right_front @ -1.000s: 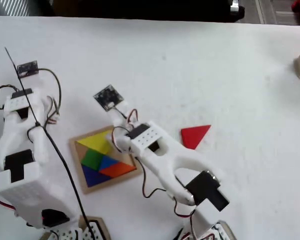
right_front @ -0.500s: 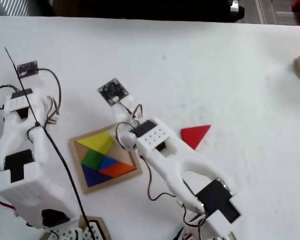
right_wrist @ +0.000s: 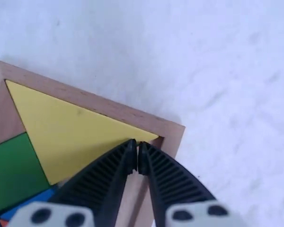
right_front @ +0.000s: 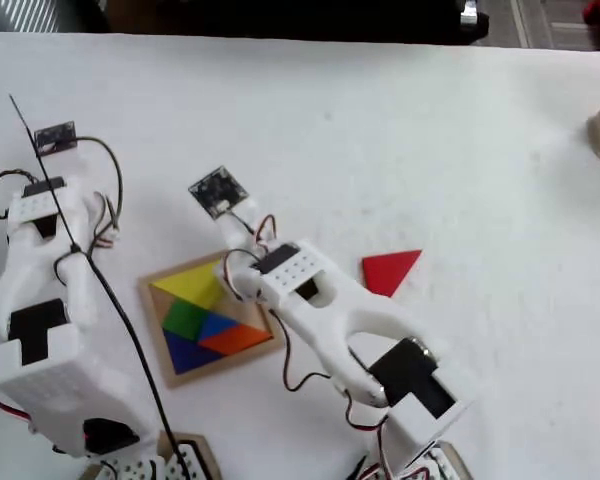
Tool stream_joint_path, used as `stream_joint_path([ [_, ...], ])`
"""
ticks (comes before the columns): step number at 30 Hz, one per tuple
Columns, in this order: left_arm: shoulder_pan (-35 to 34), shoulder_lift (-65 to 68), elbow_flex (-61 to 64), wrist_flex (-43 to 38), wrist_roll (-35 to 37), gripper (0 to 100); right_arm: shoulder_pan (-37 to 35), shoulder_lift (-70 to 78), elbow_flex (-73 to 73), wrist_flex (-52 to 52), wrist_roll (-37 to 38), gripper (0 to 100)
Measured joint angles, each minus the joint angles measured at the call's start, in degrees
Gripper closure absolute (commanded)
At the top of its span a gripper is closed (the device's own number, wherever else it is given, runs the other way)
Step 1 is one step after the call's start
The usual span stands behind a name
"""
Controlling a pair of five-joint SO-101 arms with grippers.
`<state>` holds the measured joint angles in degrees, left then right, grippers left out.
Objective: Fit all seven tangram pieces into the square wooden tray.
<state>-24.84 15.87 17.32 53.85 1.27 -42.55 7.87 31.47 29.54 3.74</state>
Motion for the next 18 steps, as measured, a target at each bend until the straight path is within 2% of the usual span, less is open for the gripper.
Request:
stream_joint_path([
  [7, 0.0, 0.0, 0.0, 0.0, 0.0, 98, 0.0, -9.3, 3.9, 8.4, 0.0, 98.1],
  [15, 0.0, 0.0, 0.0, -0.1, 0.0, 98, 0.0, -15.3, 13.9, 8.7, 0.0, 98.1],
  [18, 0.0, 0.0, 1.1, -0.1, 0.0, 98, 0.0, -17.9, 16.1, 9.0, 2.9, 98.1],
])
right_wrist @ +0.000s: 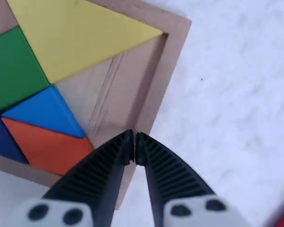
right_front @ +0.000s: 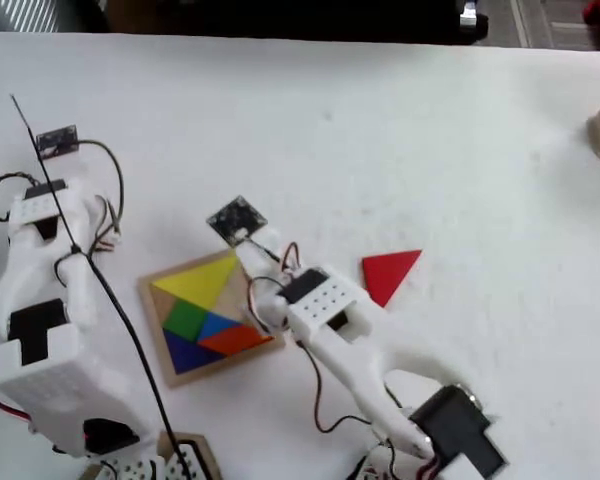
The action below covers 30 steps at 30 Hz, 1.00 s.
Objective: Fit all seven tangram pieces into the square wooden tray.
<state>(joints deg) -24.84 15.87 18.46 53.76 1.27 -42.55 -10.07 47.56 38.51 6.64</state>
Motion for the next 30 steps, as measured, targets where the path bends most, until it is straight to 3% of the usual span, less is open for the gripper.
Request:
stream_joint_path([
  [5, 0.1, -1.0, 3.3, -2.1, -3.7, 98, 1.2, -8.5, 6.5, 0.0, 4.8, 98.1],
  [14, 4.1, -7.8, 12.0, -8.7, -5.5, 98, 12.4, -23.3, 15.4, 0.0, 5.3, 98.1],
  [30, 7.9, -9.6, 15.3, -9.7, -7.4, 98, 29.4, -21.0, 15.6, 0.0, 5.3, 98.1],
])
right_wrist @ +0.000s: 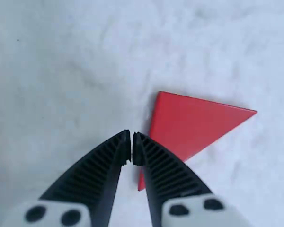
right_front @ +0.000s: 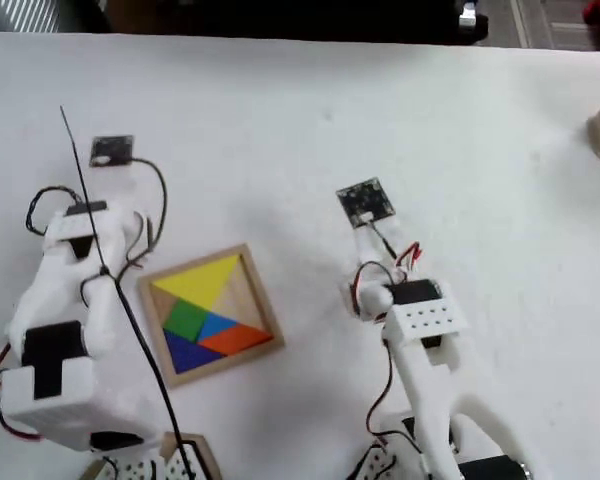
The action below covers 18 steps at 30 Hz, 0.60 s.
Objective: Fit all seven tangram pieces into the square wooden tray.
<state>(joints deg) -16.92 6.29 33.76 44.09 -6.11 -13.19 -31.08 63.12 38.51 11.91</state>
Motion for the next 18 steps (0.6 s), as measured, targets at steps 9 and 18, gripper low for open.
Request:
stream_joint_path([
  [9, 2.7, -16.4, 17.4, -4.4, -15.0, 97, 9.1, 0.0, 0.0, 0.0, 0.1, 98.1],
  [18, 2.8, -24.7, 26.1, -13.5, -15.3, 97, 12.8, 0.4, 0.0, -1.3, -3.2, 98.0],
])
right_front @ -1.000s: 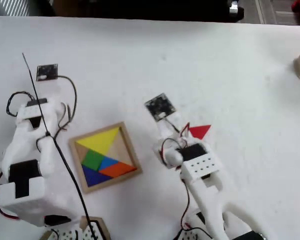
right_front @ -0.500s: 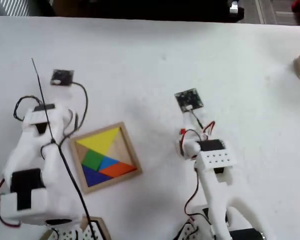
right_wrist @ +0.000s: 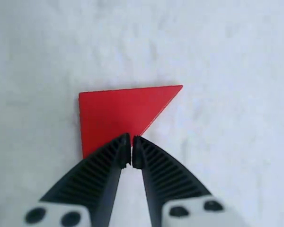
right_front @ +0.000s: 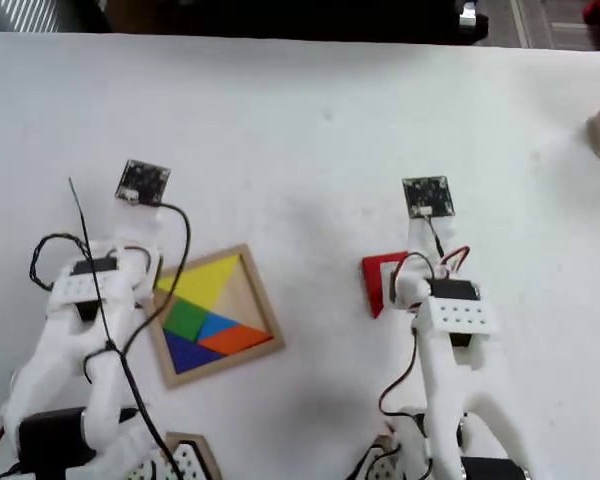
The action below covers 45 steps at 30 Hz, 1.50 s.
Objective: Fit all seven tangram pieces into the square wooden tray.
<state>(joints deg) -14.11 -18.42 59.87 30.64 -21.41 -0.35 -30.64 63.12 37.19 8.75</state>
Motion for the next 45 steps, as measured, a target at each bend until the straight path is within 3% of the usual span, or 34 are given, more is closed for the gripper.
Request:
stream_joint_path([
  [3, 0.0, -0.1, 0.0, 0.0, 0.2, 97, 1.6, 0.0, 0.0, -0.1, -0.5, 98.0],
  [11, 0.0, -0.1, 0.0, 0.0, 4.2, 79, 1.8, 0.0, 0.0, -0.1, -0.7, 98.0],
  [15, 0.0, 0.8, -0.1, 0.0, 4.3, 82, 1.8, 0.0, 0.0, 0.6, -1.5, 97.1],
  [22, -1.2, 4.7, -4.9, 3.7, 4.3, 84, 3.9, 0.0, -1.5, 4.0, -8.4, 84.4],
  [35, -1.8, 6.9, -7.6, 7.1, 4.3, 84, 3.7, 0.2, -2.7, 6.4, -13.5, 77.8],
  [45, -1.8, 6.9, -7.6, 7.1, 4.3, 83, -2.3, 16.4, -11.3, 8.0, -20.1, 76.9],
])
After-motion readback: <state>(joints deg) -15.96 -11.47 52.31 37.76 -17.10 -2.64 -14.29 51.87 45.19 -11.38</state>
